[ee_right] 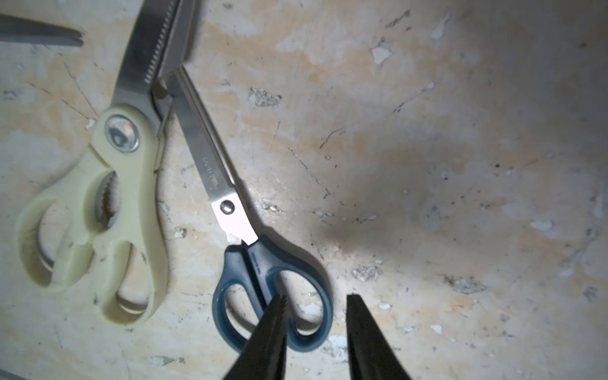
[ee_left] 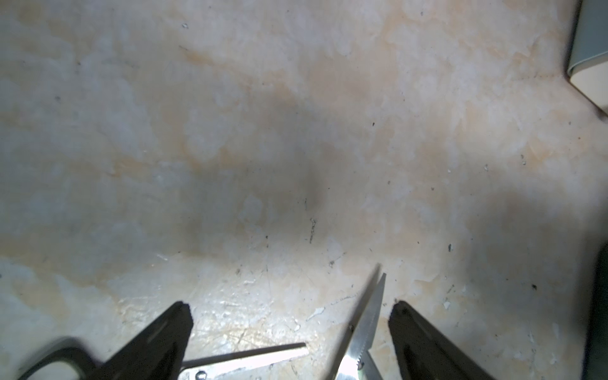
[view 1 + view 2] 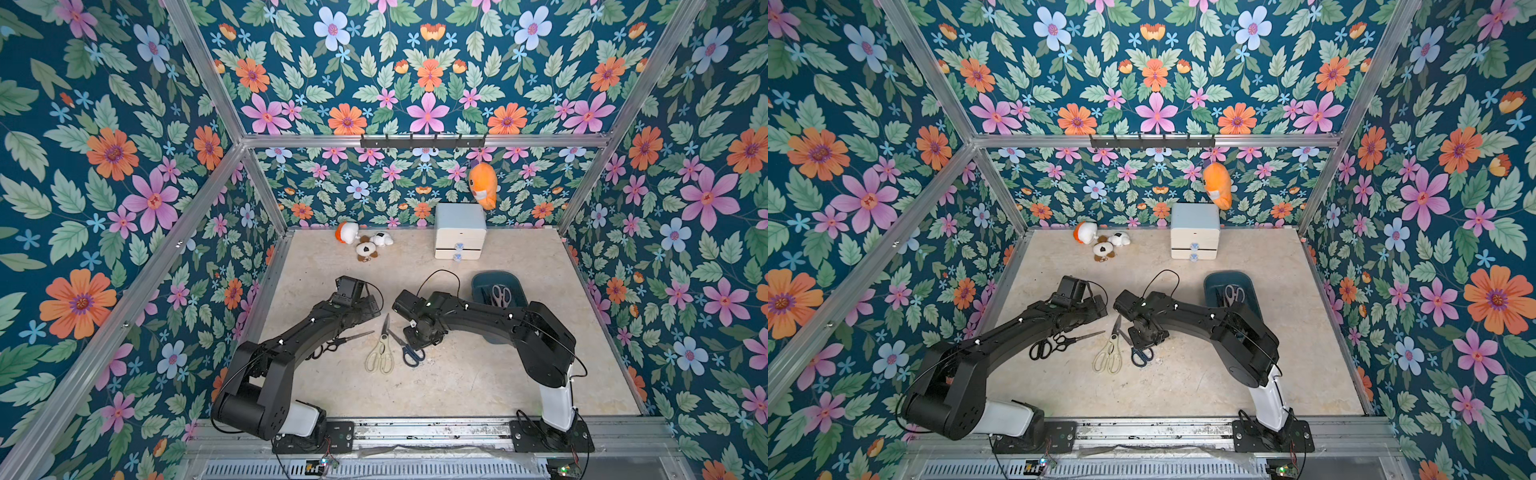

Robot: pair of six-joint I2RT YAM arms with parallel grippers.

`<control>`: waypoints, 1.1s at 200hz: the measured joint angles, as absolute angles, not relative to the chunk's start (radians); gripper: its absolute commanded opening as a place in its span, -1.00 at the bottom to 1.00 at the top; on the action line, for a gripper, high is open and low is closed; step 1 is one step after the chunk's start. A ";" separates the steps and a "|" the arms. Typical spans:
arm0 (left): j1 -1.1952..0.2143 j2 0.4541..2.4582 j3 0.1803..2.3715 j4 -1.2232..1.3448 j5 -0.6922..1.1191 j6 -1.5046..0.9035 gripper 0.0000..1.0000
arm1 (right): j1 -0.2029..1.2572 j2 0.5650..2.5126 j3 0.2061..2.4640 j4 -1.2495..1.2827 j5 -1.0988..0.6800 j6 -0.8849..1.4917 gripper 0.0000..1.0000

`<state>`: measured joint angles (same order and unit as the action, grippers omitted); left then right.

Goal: Put the scissors into the storage box
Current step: Pick up the scissors from the center of the board.

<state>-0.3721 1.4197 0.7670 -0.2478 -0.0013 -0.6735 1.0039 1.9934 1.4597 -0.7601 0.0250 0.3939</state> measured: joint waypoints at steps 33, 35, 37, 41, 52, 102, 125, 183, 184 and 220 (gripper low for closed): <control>-0.358 1.407 0.755 -0.248 -0.005 -0.673 0.97 | 1.013 2.005 1.457 -0.767 0.026 0.391 -0.37; -0.357 1.407 0.755 -0.248 -0.005 -0.673 0.97 | 1.013 2.005 1.456 -0.767 0.026 0.390 -0.37; -0.356 1.407 0.754 -0.248 -0.005 -0.673 0.97 | 1.014 2.005 1.456 -0.767 0.026 0.390 -0.38; -0.354 1.407 0.753 -0.248 -0.005 -0.673 0.97 | 1.014 2.005 1.453 -0.767 0.026 0.390 -0.37; -0.352 1.407 0.752 -0.249 -0.005 -0.673 0.97 | 1.015 2.005 1.445 -0.768 0.026 0.390 -0.38; -0.342 1.402 0.751 -0.249 -0.006 -0.674 0.97 | 1.015 2.014 1.427 -0.775 0.030 0.390 -0.45; -0.341 1.398 0.752 -0.250 -0.007 -0.674 0.97 | 1.015 2.018 1.419 -0.774 0.034 0.390 -0.47; -0.339 1.383 0.761 -0.261 -0.020 -0.673 0.97 | 1.016 2.022 1.404 -0.754 0.035 0.391 -0.58; -0.339 1.383 0.761 -0.261 -0.020 -0.673 0.97 | 1.016 2.022 1.403 -0.753 0.035 0.391 -0.59; -0.339 1.376 0.764 -0.270 -0.025 -0.673 0.97 | 1.018 2.026 1.385 -0.731 0.030 0.392 -0.73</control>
